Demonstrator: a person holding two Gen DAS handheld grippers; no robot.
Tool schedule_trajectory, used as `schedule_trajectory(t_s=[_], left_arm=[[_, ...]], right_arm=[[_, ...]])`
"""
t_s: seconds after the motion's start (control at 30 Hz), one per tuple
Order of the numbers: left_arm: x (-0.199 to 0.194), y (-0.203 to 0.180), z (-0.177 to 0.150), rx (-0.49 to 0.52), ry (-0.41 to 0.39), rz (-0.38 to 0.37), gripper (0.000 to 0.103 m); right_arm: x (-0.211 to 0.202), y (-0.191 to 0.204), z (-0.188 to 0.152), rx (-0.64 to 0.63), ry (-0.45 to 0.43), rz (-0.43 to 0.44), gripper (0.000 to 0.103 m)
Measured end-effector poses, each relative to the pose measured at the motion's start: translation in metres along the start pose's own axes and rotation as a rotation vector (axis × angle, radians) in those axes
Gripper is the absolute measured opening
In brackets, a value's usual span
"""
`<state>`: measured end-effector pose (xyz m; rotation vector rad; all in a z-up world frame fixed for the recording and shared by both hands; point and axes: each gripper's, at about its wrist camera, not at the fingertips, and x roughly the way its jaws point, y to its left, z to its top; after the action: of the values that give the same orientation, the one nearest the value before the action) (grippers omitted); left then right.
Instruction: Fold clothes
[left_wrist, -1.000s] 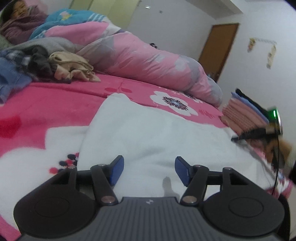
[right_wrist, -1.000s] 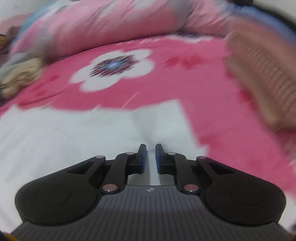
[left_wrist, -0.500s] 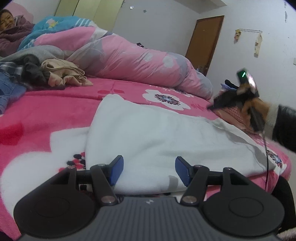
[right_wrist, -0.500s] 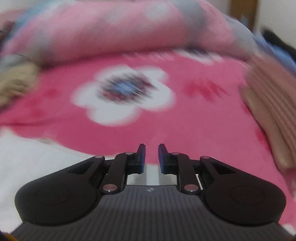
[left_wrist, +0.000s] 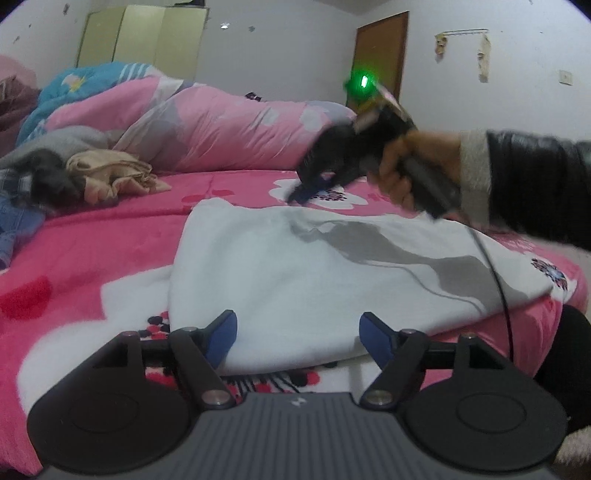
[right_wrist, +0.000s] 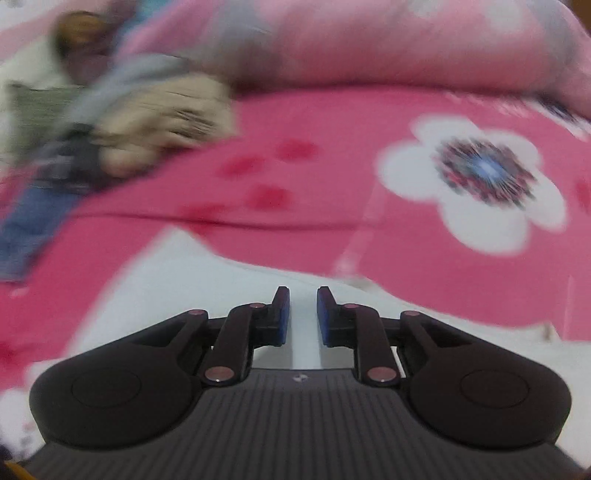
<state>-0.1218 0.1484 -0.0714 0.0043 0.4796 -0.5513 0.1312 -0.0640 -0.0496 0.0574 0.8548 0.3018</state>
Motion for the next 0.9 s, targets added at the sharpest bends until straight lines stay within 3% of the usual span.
schedule_trajectory(t_s=[0.1,0.2,0.3,0.4,0.47,0.63,0.77,0.9], left_arm=[[-0.002,0.003,-0.001,-0.002,-0.005,-0.022,0.075],[-0.002,0.006,0.001,-0.006,0.0,-0.035,0.075],[-0.001,0.009,0.004,-0.035,0.009,-0.044,0.075],[-0.003,0.013,0.008,-0.067,0.008,-0.053,0.075],[-0.006,0.017,0.009,-0.076,-0.006,-0.05,0.075],[-0.02,0.027,0.015,-0.124,-0.064,-0.041,0.075],[-0.012,0.033,0.021,-0.152,-0.056,-0.046,0.076],[0.004,0.041,0.019,-0.179,-0.002,-0.005,0.075]], right_arm=[[-0.011,0.033,-0.001,-0.128,0.044,0.188,0.026],[0.025,0.06,0.005,-0.178,0.123,0.206,0.027],[0.078,0.064,0.02,-0.069,0.149,0.168,0.026],[0.093,0.043,0.036,0.193,0.059,0.198,0.027],[0.078,0.03,0.042,0.286,0.008,0.232,0.027],[-0.019,0.012,0.025,0.135,-0.137,0.213,0.027],[-0.082,-0.022,-0.03,0.034,-0.173,0.145,0.027],[-0.091,-0.089,-0.088,0.131,-0.15,-0.002,0.026]])
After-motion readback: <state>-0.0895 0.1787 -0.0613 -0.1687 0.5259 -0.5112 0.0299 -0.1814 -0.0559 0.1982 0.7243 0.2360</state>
